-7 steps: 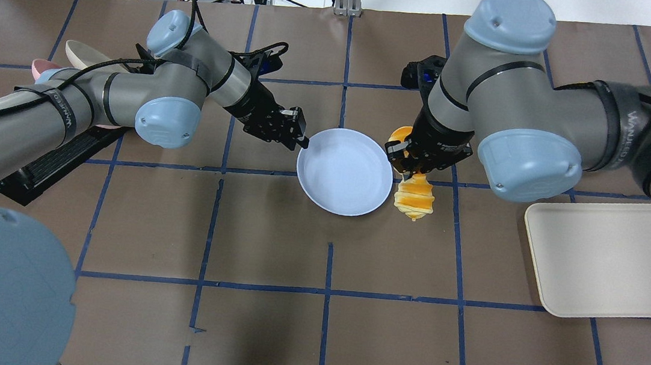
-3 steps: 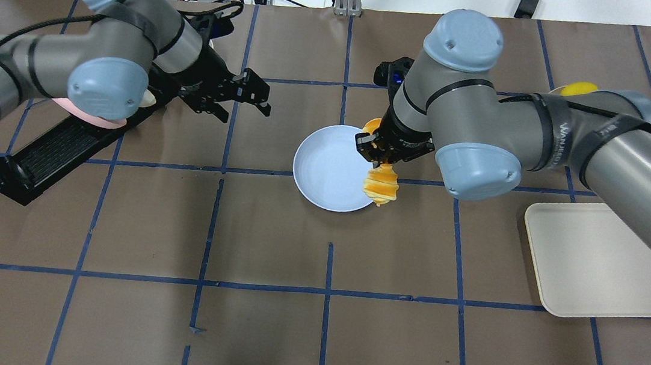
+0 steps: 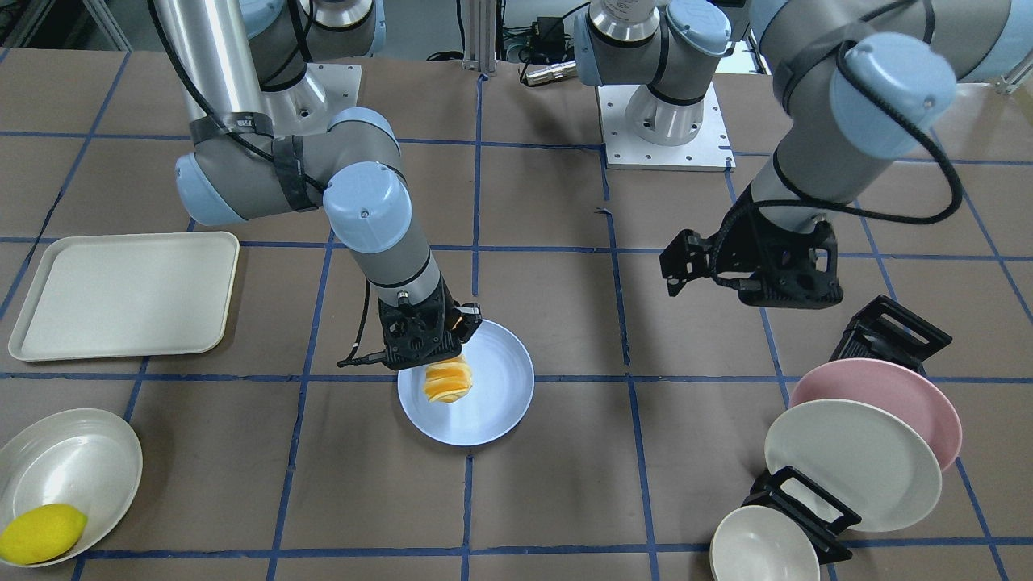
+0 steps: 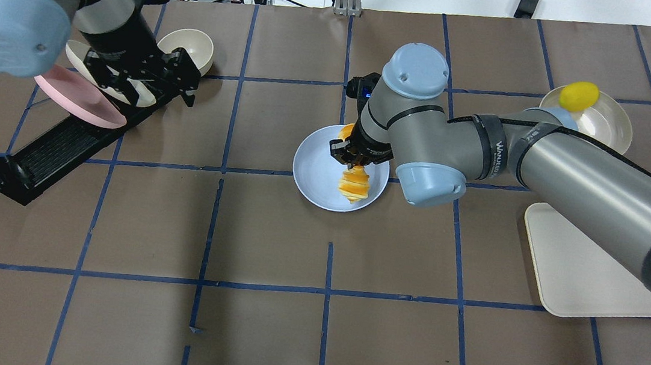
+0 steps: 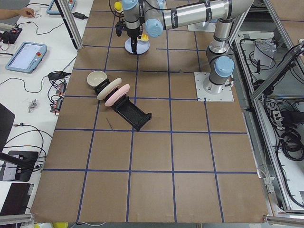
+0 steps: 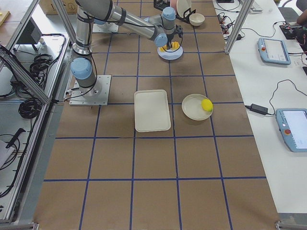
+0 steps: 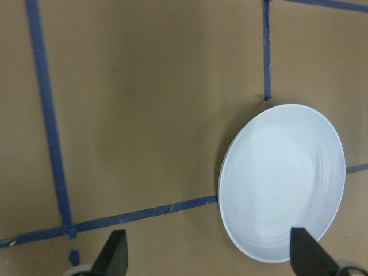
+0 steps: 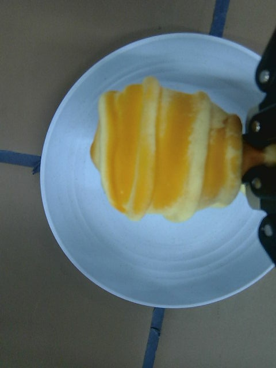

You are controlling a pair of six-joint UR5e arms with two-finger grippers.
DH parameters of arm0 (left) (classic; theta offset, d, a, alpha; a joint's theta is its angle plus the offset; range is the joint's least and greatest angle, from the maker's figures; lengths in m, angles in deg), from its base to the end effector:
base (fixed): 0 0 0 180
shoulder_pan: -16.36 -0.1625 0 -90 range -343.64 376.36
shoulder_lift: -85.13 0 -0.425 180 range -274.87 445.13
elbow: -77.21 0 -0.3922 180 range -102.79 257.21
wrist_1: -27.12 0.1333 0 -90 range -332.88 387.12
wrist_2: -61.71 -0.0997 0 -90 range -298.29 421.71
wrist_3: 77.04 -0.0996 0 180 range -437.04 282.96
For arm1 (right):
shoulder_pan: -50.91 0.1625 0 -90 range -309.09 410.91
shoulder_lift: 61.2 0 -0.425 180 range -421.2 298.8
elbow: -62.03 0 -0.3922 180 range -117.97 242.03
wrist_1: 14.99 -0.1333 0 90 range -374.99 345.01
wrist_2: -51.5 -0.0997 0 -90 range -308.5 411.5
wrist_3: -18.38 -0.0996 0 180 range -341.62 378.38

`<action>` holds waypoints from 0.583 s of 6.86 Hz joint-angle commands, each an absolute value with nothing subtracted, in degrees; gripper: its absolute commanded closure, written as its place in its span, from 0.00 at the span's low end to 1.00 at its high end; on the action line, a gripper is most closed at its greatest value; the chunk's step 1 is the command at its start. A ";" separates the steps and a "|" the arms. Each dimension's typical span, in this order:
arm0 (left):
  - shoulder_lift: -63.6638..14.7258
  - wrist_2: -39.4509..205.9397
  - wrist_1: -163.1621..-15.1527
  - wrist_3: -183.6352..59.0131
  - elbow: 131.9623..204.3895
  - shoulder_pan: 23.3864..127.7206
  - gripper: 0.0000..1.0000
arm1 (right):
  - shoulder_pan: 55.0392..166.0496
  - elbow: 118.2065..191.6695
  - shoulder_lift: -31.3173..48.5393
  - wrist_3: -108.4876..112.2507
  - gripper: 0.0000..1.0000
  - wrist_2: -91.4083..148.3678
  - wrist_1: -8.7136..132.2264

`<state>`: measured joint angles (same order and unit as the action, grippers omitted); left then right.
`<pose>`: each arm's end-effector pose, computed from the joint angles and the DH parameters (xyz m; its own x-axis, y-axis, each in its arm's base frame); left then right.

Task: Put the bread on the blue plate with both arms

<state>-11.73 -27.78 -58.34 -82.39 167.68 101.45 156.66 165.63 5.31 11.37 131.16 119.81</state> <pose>-0.0879 -0.5440 0.4301 -0.9999 0.0071 0.0134 0.0078 0.9988 0.0476 0.3068 -0.5309 0.2320 -0.9661 -0.1716 -0.1929 -0.1522 0.9820 -0.1114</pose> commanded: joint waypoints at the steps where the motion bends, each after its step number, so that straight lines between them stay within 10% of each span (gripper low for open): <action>1: -10.68 -31.64 -68.04 -82.40 160.37 102.74 0.00 | 157.35 165.65 4.11 10.56 0.89 130.96 120.97; 3: -8.58 -31.11 -67.71 -82.23 160.26 107.83 0.00 | 157.44 165.48 3.32 10.56 0.17 131.04 120.98; 4: -6.48 -28.06 -67.71 -81.62 162.09 108.20 0.00 | 157.44 165.48 3.32 10.47 0.05 131.04 120.98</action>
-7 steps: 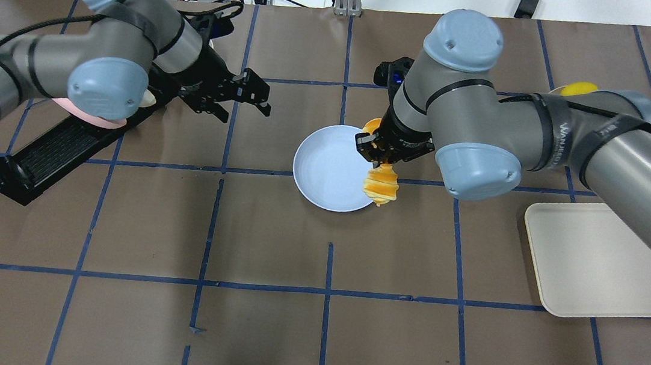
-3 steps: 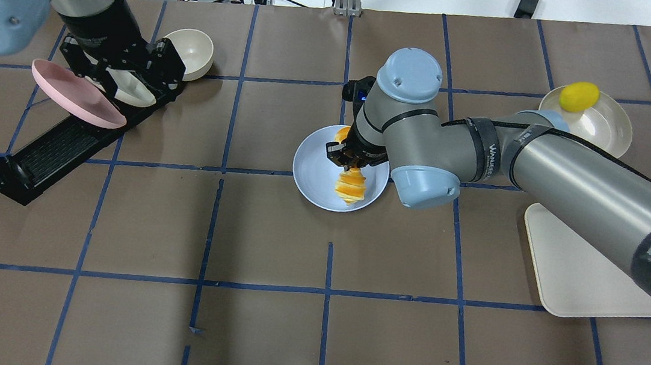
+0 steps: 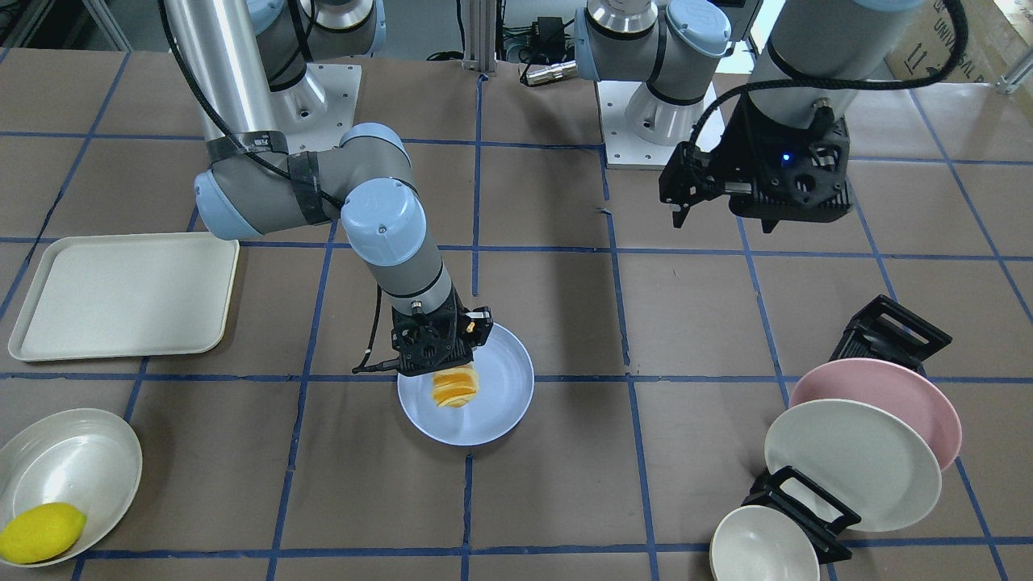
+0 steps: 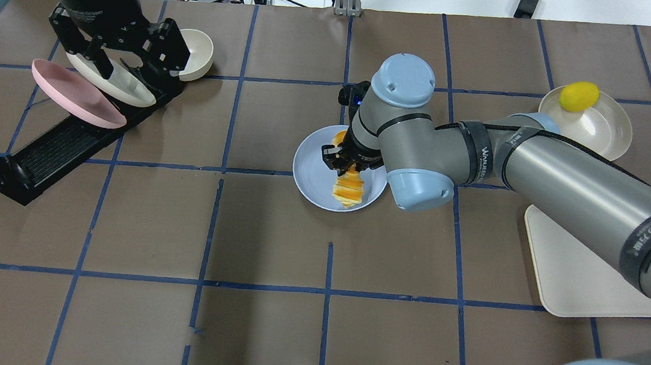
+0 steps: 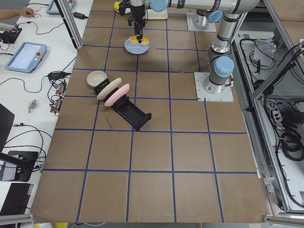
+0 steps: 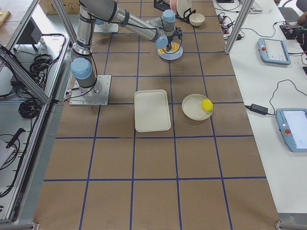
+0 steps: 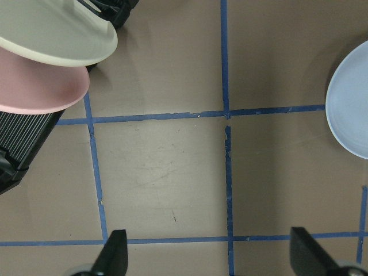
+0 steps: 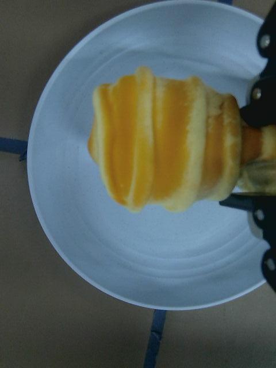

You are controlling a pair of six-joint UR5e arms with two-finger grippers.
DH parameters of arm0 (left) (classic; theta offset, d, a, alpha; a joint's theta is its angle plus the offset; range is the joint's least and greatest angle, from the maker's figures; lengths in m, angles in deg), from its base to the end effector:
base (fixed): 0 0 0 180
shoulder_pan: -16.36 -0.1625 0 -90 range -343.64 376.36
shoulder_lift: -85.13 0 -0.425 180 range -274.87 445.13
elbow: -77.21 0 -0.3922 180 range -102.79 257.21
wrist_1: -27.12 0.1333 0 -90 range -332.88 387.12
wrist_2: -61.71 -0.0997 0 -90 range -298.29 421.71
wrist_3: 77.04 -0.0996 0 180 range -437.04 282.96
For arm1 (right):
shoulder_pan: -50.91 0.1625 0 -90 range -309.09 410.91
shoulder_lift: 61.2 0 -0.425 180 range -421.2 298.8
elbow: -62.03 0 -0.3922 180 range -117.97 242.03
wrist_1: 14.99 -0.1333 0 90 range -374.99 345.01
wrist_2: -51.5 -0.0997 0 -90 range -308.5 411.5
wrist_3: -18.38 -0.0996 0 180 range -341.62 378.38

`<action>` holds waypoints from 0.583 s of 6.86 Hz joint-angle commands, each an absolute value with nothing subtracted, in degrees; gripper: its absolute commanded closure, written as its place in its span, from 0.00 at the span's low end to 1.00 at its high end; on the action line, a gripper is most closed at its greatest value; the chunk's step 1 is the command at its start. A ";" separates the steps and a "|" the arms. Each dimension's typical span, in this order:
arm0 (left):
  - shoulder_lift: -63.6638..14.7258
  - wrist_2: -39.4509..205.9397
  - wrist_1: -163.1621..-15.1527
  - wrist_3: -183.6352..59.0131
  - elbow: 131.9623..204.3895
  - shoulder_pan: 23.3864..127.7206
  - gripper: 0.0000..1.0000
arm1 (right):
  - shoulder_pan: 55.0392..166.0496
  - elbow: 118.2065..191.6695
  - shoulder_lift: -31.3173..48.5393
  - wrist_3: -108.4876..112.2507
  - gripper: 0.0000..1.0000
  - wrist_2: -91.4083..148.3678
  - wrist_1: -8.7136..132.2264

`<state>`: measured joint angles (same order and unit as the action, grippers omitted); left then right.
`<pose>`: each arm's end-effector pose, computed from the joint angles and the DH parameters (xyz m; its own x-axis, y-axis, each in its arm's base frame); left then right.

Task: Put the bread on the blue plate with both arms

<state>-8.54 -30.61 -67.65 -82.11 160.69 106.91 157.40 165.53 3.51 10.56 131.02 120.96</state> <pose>-0.1342 -0.5140 0.5033 -0.9944 0.0992 -0.0373 0.0979 0.9945 0.0369 0.3150 -0.5308 0.2163 -0.9660 -0.1686 -0.1958 -0.1516 0.9835 -0.0989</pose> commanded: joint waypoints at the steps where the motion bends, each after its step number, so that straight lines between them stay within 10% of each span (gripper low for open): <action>1: -4.98 -27.85 -67.54 -81.44 164.54 108.03 0.00 | 157.44 165.48 3.23 10.47 0.00 131.04 120.98; 4: -3.47 -27.85 -67.53 -82.32 165.36 107.15 0.00 | 157.61 165.39 3.49 9.08 0.00 132.00 120.89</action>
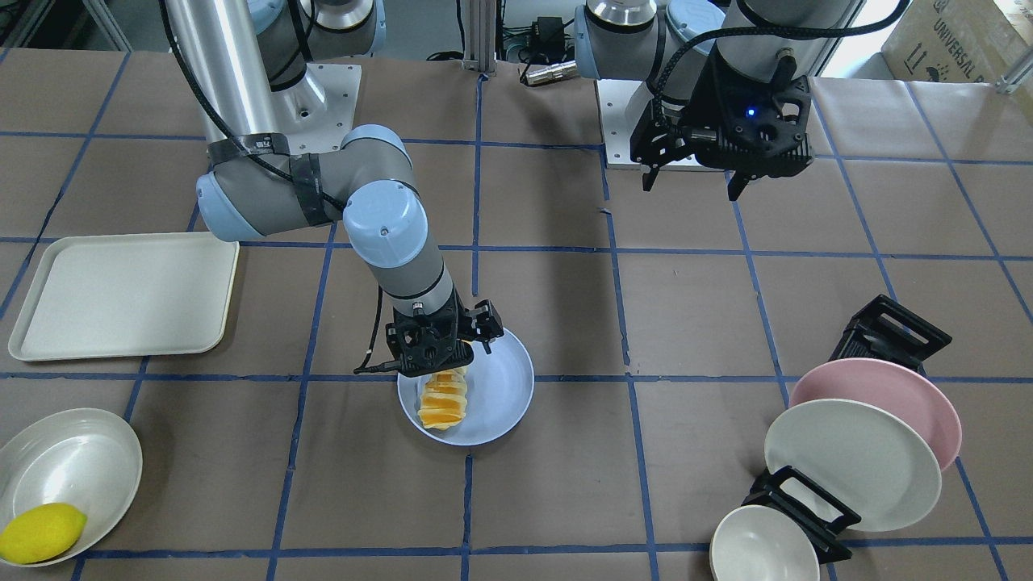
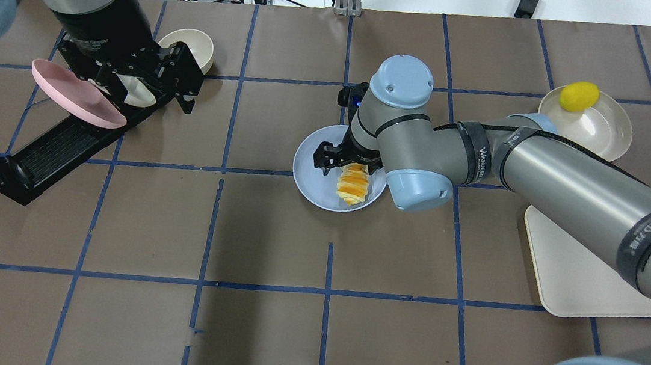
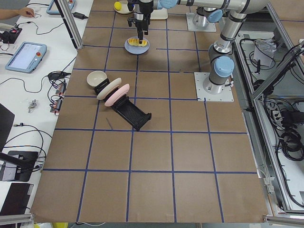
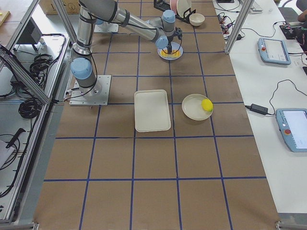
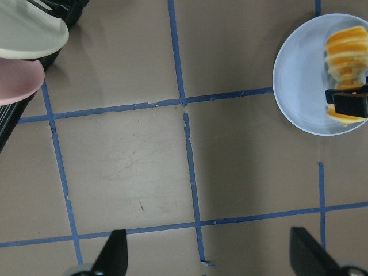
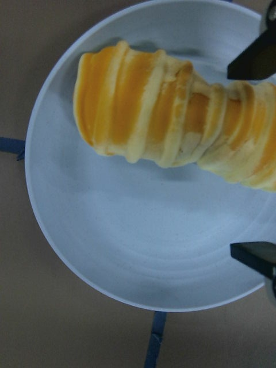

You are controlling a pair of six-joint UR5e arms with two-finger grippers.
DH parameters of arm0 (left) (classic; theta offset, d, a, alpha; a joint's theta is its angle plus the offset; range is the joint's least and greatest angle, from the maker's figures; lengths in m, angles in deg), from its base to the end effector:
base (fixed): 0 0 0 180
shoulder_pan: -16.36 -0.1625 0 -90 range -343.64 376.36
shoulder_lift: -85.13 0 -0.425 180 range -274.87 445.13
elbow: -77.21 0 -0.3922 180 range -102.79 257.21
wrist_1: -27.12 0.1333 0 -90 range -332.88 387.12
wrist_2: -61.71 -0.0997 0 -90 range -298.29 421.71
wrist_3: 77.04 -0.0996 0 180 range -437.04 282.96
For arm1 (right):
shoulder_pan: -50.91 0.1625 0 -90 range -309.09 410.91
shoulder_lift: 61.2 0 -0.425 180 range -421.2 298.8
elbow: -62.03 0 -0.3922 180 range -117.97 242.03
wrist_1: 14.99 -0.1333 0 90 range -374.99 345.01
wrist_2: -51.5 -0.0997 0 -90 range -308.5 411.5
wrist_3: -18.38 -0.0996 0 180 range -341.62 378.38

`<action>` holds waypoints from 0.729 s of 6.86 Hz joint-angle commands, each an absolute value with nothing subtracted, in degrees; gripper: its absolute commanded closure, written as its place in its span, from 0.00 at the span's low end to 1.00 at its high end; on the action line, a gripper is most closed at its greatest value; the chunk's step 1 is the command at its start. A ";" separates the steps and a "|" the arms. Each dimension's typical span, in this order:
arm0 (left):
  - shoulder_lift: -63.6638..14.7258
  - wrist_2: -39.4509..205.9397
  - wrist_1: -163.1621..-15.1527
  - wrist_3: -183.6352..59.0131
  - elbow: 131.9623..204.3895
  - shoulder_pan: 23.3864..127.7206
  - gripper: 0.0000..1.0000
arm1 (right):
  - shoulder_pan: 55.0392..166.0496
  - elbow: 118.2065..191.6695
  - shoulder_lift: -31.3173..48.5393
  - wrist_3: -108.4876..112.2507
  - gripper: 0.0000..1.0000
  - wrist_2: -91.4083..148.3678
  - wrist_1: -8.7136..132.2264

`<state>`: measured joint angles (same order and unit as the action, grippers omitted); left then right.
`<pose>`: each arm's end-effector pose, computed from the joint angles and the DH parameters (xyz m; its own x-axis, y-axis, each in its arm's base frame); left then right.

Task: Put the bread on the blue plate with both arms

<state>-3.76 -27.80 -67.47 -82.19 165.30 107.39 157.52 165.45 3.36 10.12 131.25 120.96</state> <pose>-0.1428 -0.4779 0.5058 -0.9942 0.1074 0.0110 0.1076 0.9938 0.0265 0.3159 -0.5308 0.2153 -0.9677 -0.1626 -0.1925 -0.1462 0.9845 -0.0968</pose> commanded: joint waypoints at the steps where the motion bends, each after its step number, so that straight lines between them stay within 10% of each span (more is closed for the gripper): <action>1: -3.47 -27.76 -67.62 -82.32 165.36 106.80 0.00 | 157.53 164.26 3.84 9.33 0.00 134.53 120.45; 5: -3.47 -28.73 -67.98 -80.57 164.92 105.22 0.00 | 149.82 153.47 11.02 15.83 0.00 140.80 105.06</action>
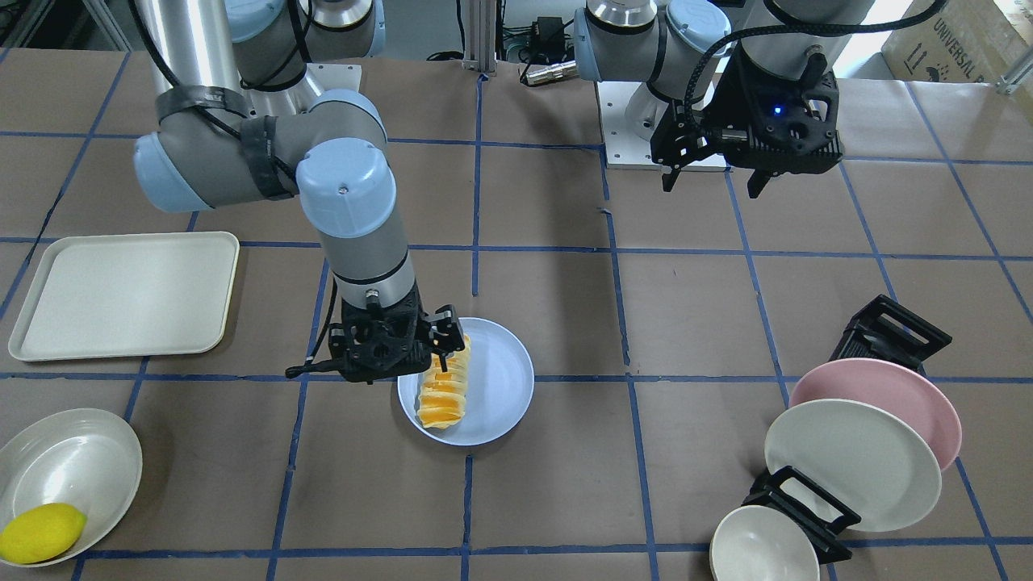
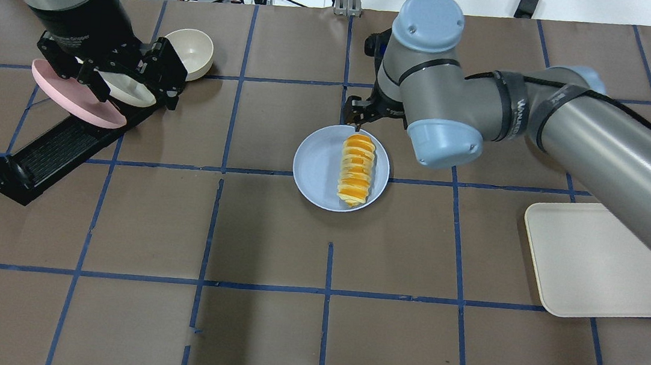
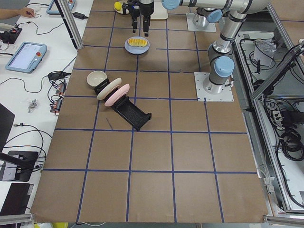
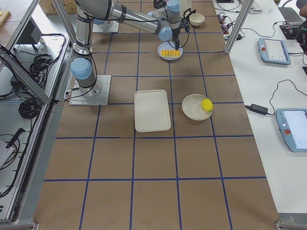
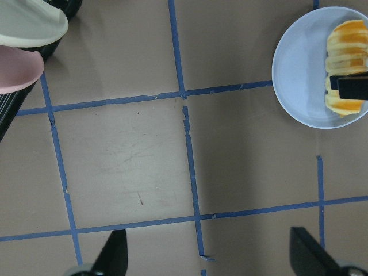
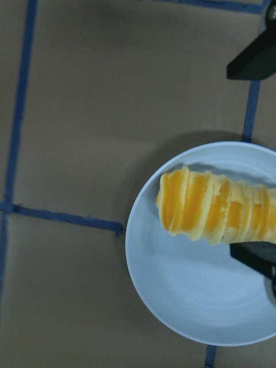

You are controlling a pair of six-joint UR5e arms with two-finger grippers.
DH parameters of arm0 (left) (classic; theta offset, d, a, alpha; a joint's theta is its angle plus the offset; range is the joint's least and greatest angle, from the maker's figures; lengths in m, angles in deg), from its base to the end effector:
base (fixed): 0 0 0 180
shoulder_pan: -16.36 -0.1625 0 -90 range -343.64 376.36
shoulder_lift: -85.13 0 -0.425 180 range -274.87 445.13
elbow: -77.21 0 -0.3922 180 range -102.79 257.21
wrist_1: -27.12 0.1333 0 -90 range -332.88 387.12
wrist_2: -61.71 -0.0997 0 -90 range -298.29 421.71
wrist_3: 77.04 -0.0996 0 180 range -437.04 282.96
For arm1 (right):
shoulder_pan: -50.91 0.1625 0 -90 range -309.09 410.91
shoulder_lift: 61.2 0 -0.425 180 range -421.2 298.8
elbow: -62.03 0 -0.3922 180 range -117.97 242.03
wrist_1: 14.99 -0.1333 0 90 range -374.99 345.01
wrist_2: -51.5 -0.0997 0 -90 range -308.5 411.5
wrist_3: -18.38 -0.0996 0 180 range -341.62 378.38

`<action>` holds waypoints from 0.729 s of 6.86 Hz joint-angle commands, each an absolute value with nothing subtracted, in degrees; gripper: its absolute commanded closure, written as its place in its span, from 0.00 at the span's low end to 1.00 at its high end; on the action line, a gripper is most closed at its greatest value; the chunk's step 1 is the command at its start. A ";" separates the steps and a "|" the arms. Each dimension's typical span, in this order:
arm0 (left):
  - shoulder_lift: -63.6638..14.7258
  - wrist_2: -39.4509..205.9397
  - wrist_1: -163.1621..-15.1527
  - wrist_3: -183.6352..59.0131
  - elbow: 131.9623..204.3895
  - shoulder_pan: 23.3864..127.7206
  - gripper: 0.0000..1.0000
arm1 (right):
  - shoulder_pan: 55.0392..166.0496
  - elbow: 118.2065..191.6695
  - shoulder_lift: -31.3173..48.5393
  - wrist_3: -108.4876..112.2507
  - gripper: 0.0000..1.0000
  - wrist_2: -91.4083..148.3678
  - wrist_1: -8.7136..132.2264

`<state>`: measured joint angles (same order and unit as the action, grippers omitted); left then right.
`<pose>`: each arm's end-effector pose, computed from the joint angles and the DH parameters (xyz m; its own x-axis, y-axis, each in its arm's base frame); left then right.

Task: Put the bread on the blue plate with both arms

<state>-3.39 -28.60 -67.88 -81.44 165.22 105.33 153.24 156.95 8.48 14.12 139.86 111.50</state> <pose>-0.1242 -0.4798 0.5089 -0.9983 0.0589 -0.0033 0.0588 0.9979 0.0270 0.2653 -0.5762 0.3156 -0.9882 -0.1471 -0.0425 -0.1364 0.9718 -0.1925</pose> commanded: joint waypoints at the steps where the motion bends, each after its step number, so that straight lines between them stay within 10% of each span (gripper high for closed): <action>1: -3.99 -28.90 -68.06 -79.86 164.05 105.13 0.00 | 147.01 150.83 15.23 15.05 0.00 140.28 95.32; 5: -4.35 -28.90 -67.80 -78.89 163.95 105.04 0.00 | 143.20 149.84 25.79 16.01 0.00 140.62 82.82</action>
